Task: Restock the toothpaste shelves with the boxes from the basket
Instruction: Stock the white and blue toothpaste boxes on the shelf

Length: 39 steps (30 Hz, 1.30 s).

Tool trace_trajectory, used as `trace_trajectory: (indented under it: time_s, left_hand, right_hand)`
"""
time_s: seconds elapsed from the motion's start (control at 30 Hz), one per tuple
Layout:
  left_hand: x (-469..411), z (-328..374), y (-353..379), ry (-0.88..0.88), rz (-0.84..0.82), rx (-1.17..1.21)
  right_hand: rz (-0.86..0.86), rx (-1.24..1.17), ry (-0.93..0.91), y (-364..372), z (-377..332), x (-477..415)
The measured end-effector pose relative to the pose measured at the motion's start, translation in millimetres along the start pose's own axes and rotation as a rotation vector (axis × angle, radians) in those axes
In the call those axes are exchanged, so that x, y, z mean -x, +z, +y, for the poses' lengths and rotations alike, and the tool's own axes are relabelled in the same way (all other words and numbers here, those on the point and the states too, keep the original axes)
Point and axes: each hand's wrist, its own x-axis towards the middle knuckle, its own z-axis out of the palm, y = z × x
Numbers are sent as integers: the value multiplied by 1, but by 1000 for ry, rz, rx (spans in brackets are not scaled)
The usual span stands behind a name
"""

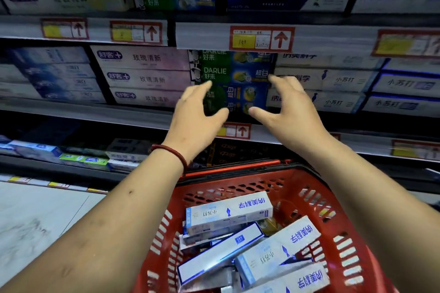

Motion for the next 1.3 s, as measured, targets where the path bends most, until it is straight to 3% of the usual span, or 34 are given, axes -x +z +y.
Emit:
trace_trajectory:
  time_s: [0.23, 0.43, 0.73, 1.03, 1.3]
  left_hand:
    - [64, 7, -2, 80, -116, -90]
    - [112, 5, 16, 62, -345, -159]
    - [157, -53, 47, -104, -655, -334]
    - [150, -108, 57, -427, -627, -262]
    - [133, -129, 75, -553, -634, -195]
  right_hand:
    - [-138, 47, -126, -21, 2, 57]
    - [-291, 80, -153, -13, 18, 115]
    - [-533, 80, 83, 19, 66, 160]
    - [-563, 1, 328, 65, 95, 152]
    - [-607, -21, 479, 111, 104, 139]
